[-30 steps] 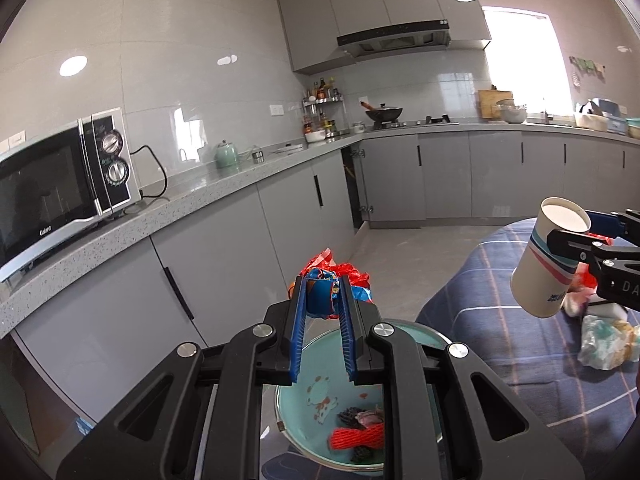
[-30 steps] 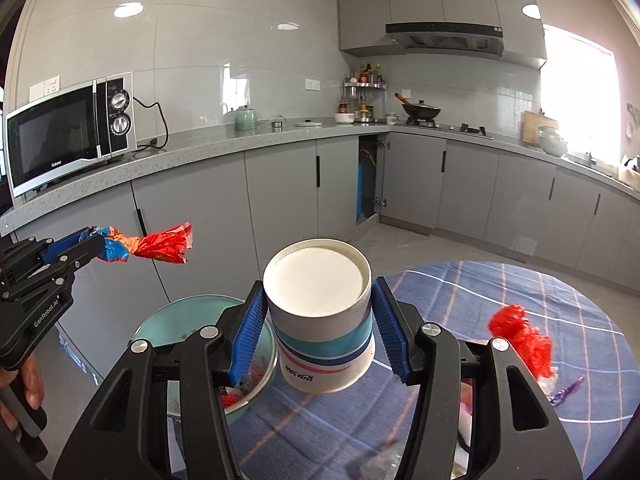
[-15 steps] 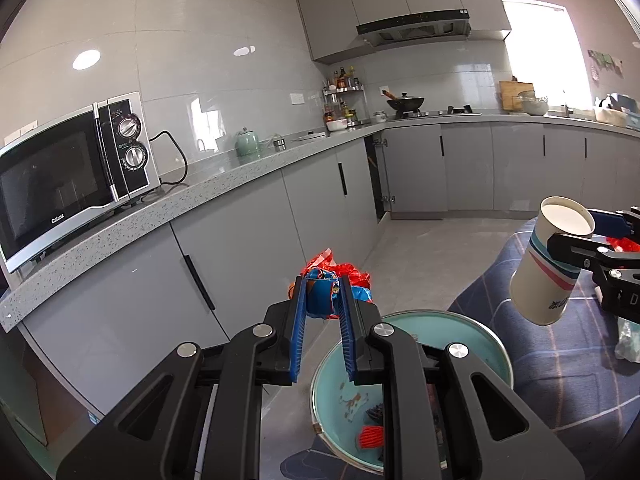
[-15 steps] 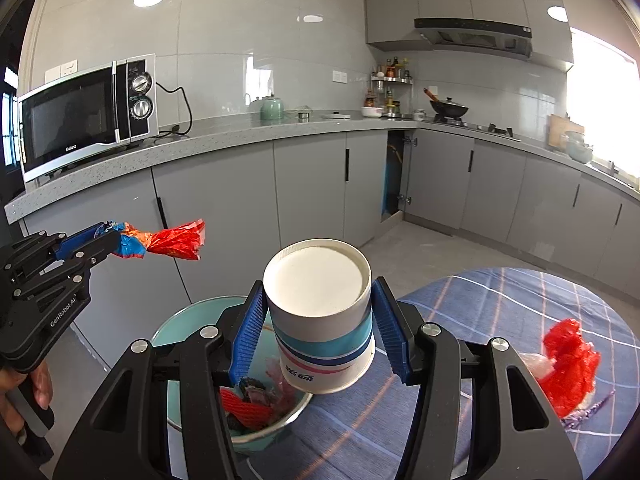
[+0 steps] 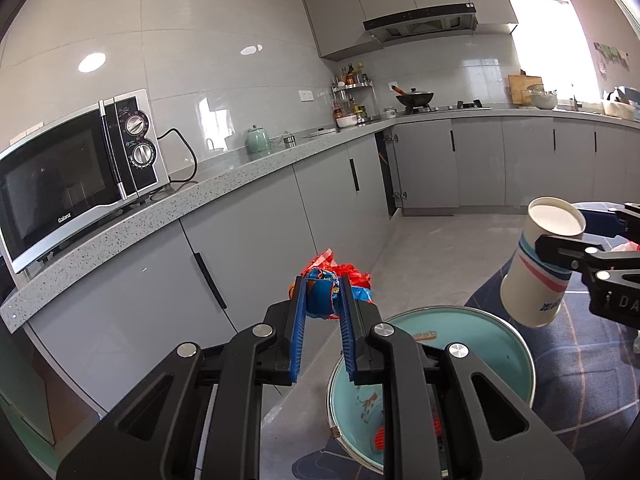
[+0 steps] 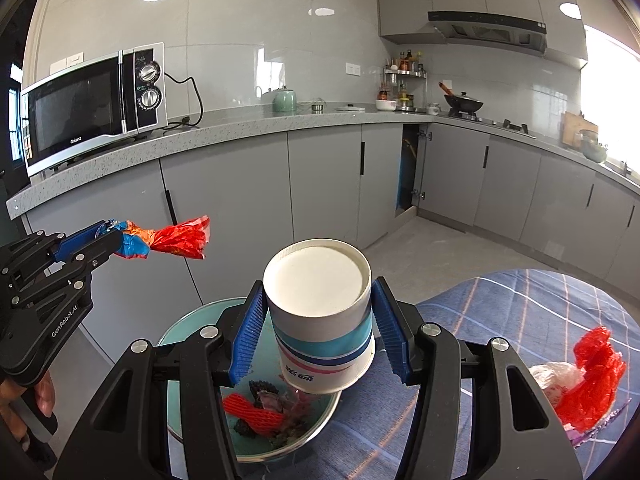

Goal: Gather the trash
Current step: 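Carry the wrapper and paper cup over the teal bin with both tools, then open both tools to drop the wrapper and cup into the bin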

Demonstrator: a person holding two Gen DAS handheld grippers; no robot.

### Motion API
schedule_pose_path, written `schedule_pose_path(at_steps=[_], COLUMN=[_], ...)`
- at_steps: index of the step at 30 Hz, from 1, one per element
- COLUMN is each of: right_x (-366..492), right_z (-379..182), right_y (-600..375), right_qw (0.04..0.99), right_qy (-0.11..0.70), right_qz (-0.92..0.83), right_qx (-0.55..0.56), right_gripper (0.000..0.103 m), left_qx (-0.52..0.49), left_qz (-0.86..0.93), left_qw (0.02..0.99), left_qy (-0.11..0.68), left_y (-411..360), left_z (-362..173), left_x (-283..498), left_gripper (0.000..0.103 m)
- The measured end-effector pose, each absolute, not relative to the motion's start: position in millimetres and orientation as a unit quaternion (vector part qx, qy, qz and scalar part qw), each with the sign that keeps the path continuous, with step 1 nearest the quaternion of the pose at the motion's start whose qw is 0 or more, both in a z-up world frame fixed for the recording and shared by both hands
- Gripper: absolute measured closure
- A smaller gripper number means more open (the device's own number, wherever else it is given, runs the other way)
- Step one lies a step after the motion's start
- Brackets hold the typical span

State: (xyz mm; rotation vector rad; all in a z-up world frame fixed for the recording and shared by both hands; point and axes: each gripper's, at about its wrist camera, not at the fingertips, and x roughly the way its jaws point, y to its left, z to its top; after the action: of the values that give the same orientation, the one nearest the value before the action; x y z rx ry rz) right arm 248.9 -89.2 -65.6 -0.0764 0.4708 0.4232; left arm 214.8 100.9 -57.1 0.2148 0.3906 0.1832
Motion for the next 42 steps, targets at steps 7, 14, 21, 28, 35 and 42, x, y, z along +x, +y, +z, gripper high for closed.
schedule_pose_path(at_steps=[7, 14, 21, 28, 35, 42], right_x=[254, 254, 256, 258, 254, 248], right_z=[-71, -72, -76, -85, -87, -84], right_y=[-80, -76, -71, -74, -81, -86], right_qw=[0.946, 0.945, 0.94, 0.937, 0.939, 0.942], right_qy=[0.238, 0.241, 0.248, 0.258, 0.259, 0.254], right_qz=[0.214, 0.219, 0.231, 0.232, 0.223, 0.22], right_qx=[-0.041, -0.044, -0.047, -0.037, -0.029, -0.027], right_gripper=[0.049, 0.049, 0.048, 0.038, 0.037, 0.037], left_qx=[0.105, 0.102, 0.105, 0.114, 0.112, 0.113], left_qz=[0.091, 0.083, 0.075, 0.073, 0.078, 0.08], left_qw=[0.97, 0.971, 0.971, 0.97, 0.969, 0.969], left_qy=[0.197, 0.202, 0.202, 0.203, 0.204, 0.203], left_y=[104, 104, 102, 97, 99, 100], left_z=[-58, -59, -60, -67, -69, -68], left_x=[218, 220, 220, 220, 219, 218], left_gripper=[0.086, 0.086, 0.078, 0.056, 0.051, 0.048])
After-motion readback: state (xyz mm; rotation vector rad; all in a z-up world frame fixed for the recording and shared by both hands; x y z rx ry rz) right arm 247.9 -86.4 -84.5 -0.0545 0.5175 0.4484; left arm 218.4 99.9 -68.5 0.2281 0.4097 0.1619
